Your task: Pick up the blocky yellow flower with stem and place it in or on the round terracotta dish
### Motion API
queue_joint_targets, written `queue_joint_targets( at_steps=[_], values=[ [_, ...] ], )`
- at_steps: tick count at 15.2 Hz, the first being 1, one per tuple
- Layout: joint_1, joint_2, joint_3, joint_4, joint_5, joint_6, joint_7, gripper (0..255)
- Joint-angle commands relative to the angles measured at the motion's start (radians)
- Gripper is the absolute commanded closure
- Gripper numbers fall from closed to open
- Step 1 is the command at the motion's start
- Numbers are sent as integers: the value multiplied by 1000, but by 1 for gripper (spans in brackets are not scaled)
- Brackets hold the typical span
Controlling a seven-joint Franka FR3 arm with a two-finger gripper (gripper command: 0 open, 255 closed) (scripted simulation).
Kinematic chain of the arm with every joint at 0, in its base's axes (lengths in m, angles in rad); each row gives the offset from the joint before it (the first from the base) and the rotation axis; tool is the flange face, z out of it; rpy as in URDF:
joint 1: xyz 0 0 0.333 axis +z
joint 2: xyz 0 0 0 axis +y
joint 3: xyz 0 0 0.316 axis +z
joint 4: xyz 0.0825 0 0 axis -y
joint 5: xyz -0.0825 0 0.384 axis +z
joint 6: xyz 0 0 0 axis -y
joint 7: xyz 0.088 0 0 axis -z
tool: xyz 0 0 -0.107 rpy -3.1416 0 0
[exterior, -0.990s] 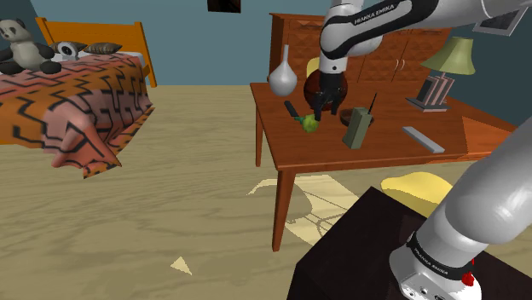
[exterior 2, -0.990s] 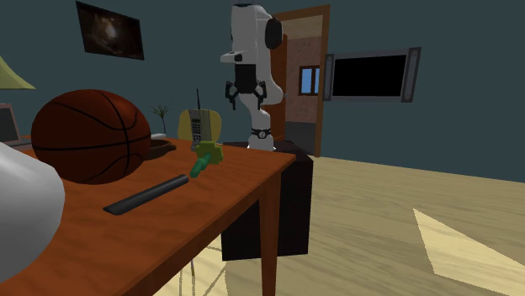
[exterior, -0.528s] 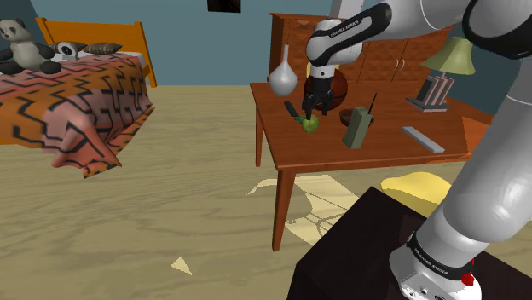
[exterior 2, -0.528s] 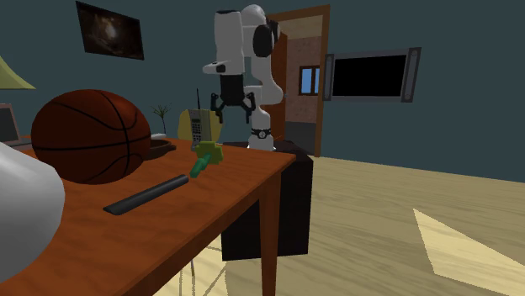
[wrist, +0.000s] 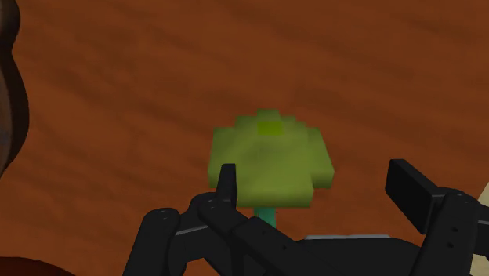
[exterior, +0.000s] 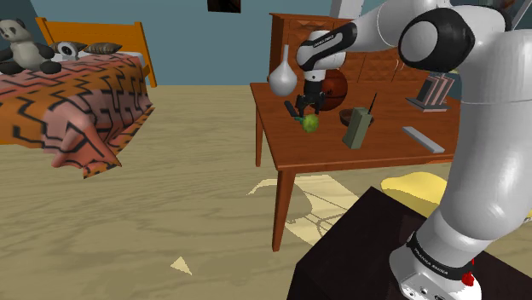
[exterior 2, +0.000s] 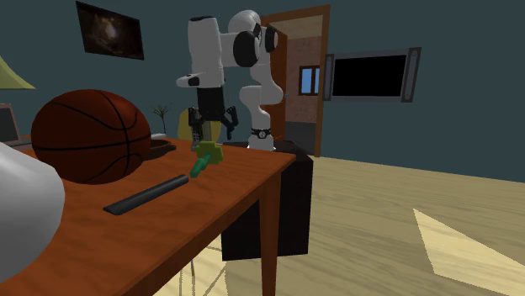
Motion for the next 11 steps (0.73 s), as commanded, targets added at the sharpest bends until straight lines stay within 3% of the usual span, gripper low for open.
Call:
queue_joint_targets(
  at_steps=[1, 4, 11],
  values=[
    [-18, 82, 0, 95, 18, -10, 0, 0],
    [-47, 196, 0, 242, 40, -41, 0, 0],
    [-46, 222, 5, 188, 46, 39, -5, 0]
  ],
)
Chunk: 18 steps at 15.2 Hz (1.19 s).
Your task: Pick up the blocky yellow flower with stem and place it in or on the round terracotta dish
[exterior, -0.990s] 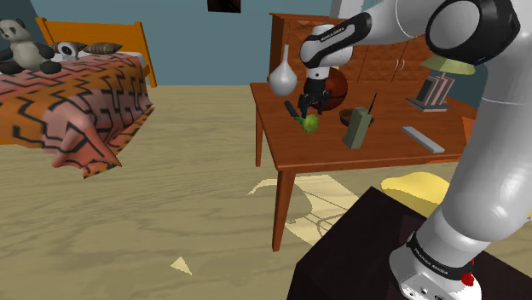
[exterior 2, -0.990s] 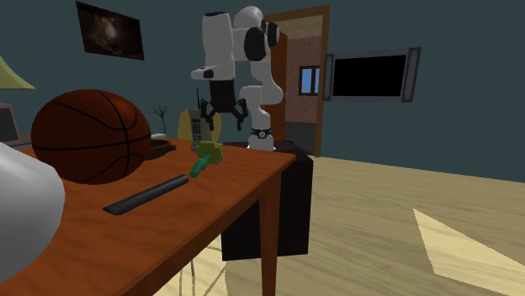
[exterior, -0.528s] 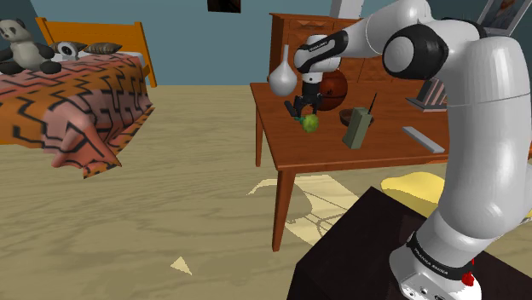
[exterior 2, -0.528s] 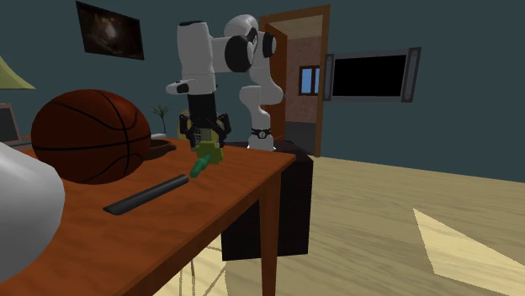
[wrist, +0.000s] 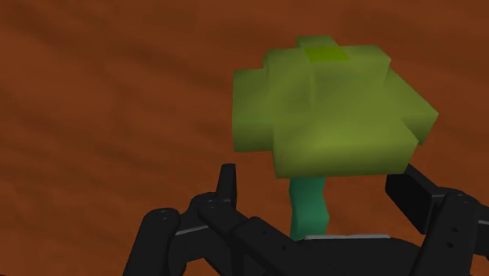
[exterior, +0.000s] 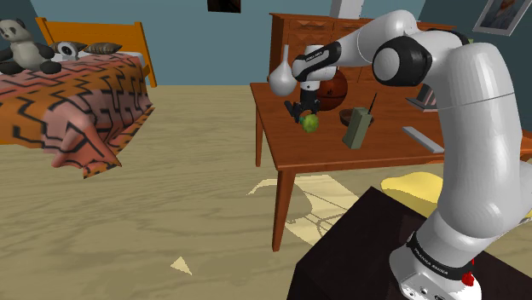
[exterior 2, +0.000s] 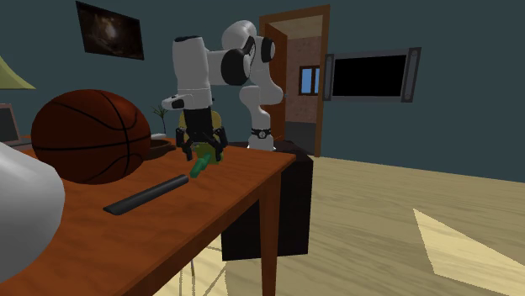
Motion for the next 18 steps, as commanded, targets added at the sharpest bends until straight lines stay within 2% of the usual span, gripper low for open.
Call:
queue_joint_targets(
  at_steps=[1, 8, 9, 18],
  values=[
    [0, 9, 1, -9, 2, 18, -1, 0],
    [0, 9, 1, -8, 2, 18, -1, 0],
    [0, 9, 1, -8, 2, 18, -1, 255],
    [0, 9, 1, -8, 2, 18, -1, 255]
  ],
)
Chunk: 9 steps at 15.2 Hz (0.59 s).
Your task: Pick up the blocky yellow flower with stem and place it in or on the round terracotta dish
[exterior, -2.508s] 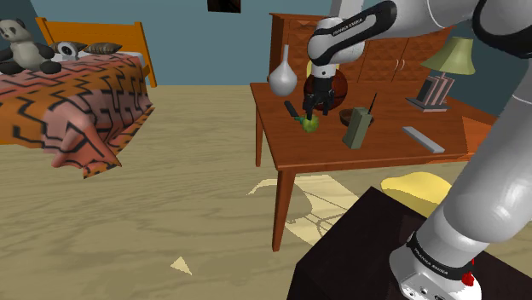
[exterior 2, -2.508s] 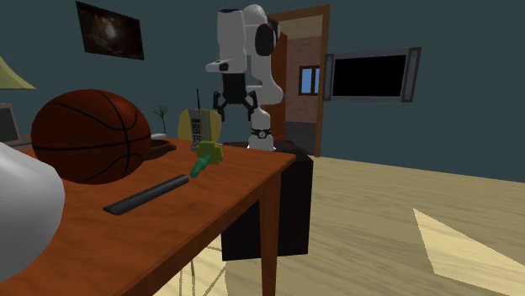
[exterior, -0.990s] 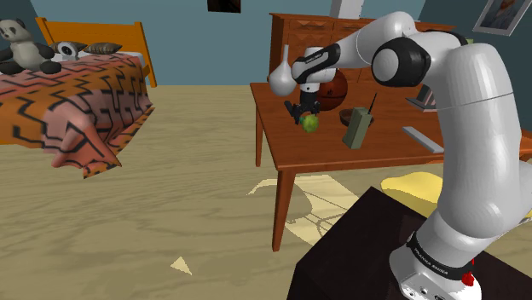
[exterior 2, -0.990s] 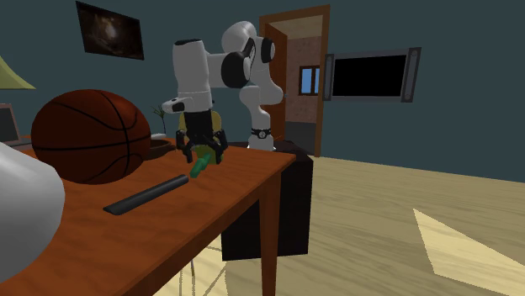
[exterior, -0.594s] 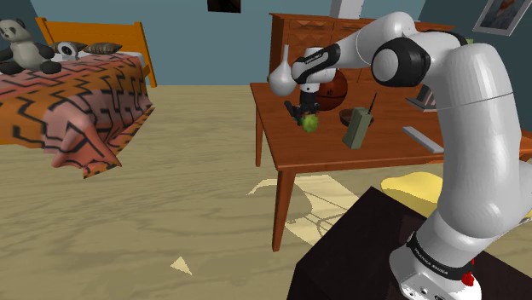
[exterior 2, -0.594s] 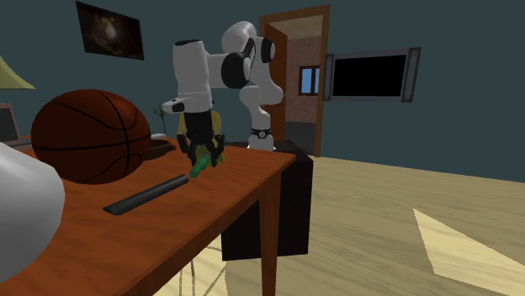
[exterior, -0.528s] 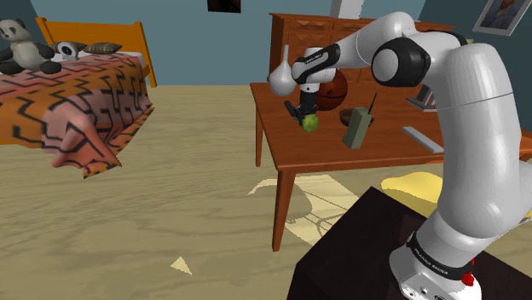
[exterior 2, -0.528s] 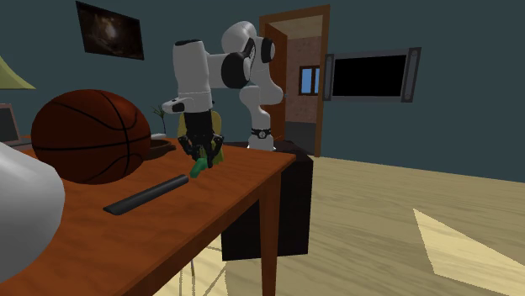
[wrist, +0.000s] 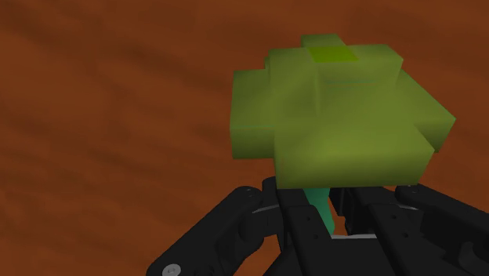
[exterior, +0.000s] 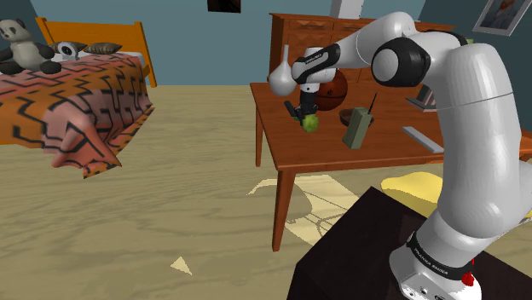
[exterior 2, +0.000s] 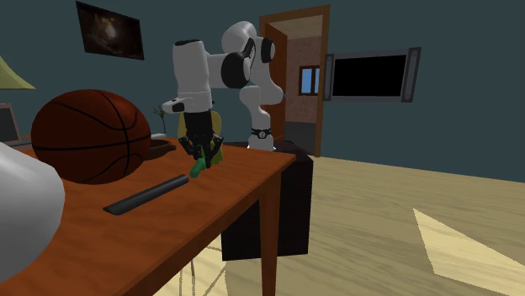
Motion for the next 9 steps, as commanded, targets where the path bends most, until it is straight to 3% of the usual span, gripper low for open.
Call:
queue_joint_targets(
  at_steps=[1, 9],
  values=[
    [0, -6, -1, 4, -1, -10, 1, 255],
    [2, -48, -6, 45, -10, -93, 7, 255]
  ],
)
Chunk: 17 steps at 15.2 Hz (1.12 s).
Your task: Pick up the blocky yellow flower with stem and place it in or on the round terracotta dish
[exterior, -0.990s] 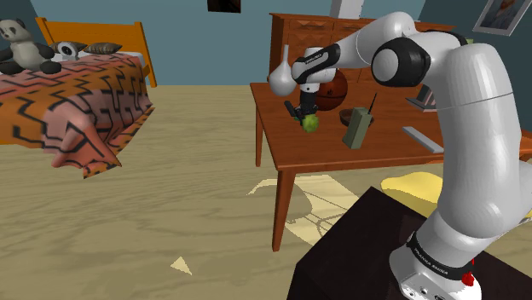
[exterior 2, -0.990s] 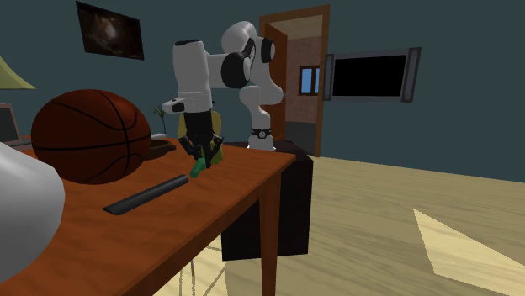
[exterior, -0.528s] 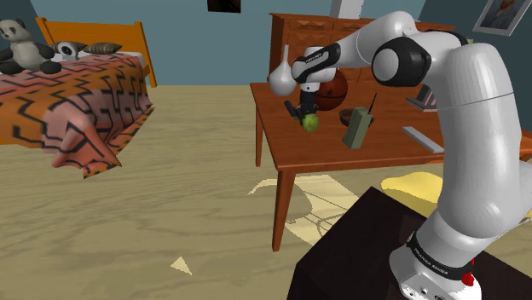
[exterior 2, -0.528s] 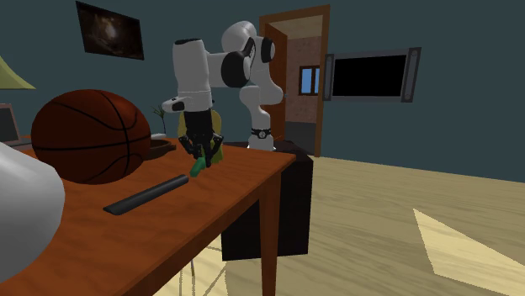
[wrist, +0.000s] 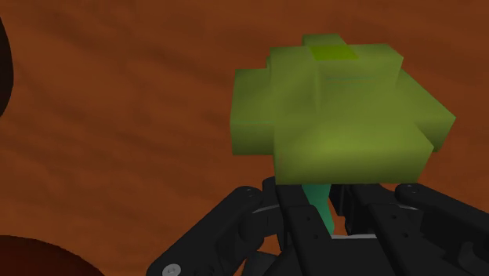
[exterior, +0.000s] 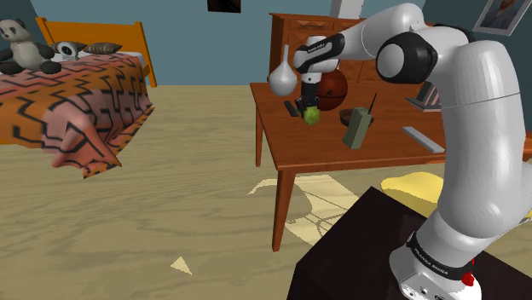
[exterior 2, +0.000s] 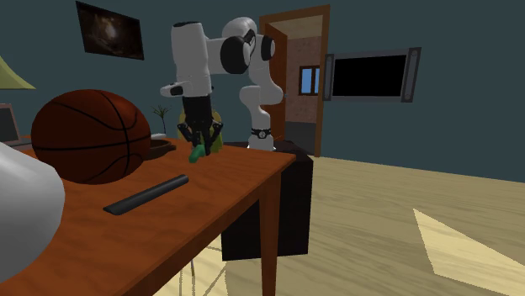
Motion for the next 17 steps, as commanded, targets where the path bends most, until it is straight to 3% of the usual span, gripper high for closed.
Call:
queue_joint_targets(
  at_steps=[1, 15, 17],
  values=[
    [0, -11, -1, 11, -2, -23, 1, 255],
    [-4, -51, -7, 135, -12, -185, 10, 255],
    [-29, -72, -18, 102, -13, -174, -28, 255]
  ],
)
